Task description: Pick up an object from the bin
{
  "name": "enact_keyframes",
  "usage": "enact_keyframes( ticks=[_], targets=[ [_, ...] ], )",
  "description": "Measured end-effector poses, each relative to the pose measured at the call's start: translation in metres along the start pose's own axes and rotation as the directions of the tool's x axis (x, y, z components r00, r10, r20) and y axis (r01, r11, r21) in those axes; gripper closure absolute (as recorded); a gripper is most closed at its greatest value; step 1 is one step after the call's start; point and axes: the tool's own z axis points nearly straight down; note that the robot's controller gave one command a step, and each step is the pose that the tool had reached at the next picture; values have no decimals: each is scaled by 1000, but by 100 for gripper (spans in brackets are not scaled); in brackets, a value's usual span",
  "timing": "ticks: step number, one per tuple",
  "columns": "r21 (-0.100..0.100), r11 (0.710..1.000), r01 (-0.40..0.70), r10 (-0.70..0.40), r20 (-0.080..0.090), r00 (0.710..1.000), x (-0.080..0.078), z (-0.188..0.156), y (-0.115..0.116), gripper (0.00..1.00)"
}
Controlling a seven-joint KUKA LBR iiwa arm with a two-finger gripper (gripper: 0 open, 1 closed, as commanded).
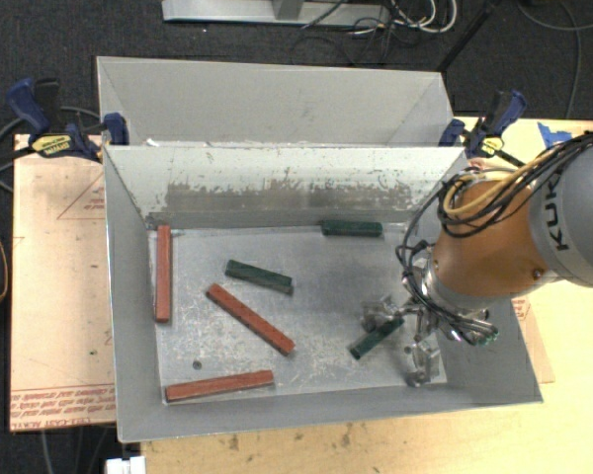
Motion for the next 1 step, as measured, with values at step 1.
enact_keyframes(
  ticks=[1],
  targets=[
    [1, 1000, 5, -5, 3, 1000, -2, -1, 1, 100]
  ],
)
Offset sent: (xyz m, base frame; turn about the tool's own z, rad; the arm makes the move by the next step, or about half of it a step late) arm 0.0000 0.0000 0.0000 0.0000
